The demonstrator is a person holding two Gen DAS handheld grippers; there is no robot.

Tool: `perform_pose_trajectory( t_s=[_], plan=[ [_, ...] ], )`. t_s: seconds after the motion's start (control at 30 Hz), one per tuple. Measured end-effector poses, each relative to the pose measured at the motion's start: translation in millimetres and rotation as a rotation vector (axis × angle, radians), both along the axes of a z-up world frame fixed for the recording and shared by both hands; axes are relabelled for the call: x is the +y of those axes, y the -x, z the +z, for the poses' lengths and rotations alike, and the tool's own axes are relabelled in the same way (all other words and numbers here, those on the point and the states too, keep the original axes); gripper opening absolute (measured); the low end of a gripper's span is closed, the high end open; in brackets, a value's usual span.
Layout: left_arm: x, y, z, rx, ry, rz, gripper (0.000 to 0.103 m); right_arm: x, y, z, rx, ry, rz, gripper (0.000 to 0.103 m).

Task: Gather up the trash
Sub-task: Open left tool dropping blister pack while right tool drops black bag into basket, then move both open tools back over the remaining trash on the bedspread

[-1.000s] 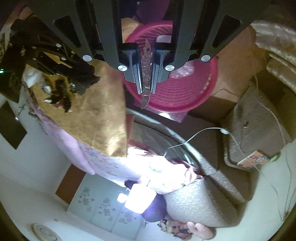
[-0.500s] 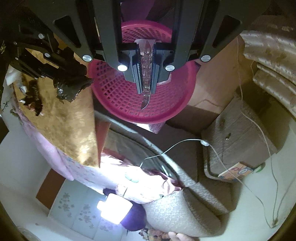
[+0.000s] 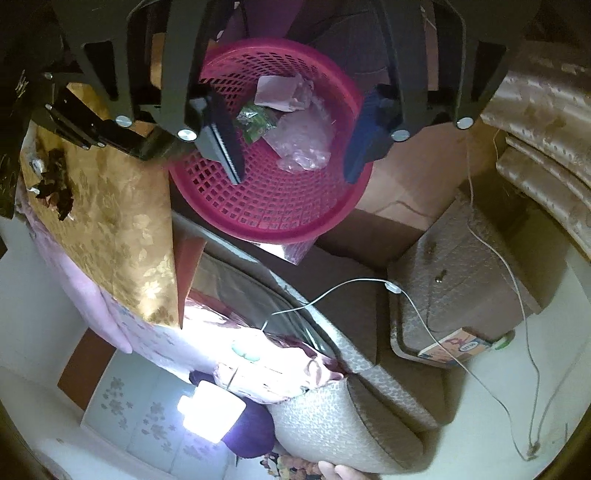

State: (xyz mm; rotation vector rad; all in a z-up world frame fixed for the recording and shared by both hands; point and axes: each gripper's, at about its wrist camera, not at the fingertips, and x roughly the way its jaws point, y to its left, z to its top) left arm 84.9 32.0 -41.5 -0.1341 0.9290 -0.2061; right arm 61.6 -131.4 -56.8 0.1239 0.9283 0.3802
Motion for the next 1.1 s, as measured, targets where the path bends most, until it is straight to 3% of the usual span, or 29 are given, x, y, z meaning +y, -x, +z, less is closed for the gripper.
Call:
perform_pose_trajectory(
  t_s=[0.13,0.67,1.1],
  plan=[
    [0,2,4,-0.014,-0.005,0.009,0.059,1,2,0,-0.005,-0.008,-0.005,0.065],
    [-9,10,12,-0.08,-0.06,0.008,0.073,-25,24,12,-0.067,-0.007,-0.094,0.07],
    [-31,22,13,-0.114,-0.089,-0.065,0.075,-62,52,31,-0.164,0.038,-0.2,0.073]
  ],
)
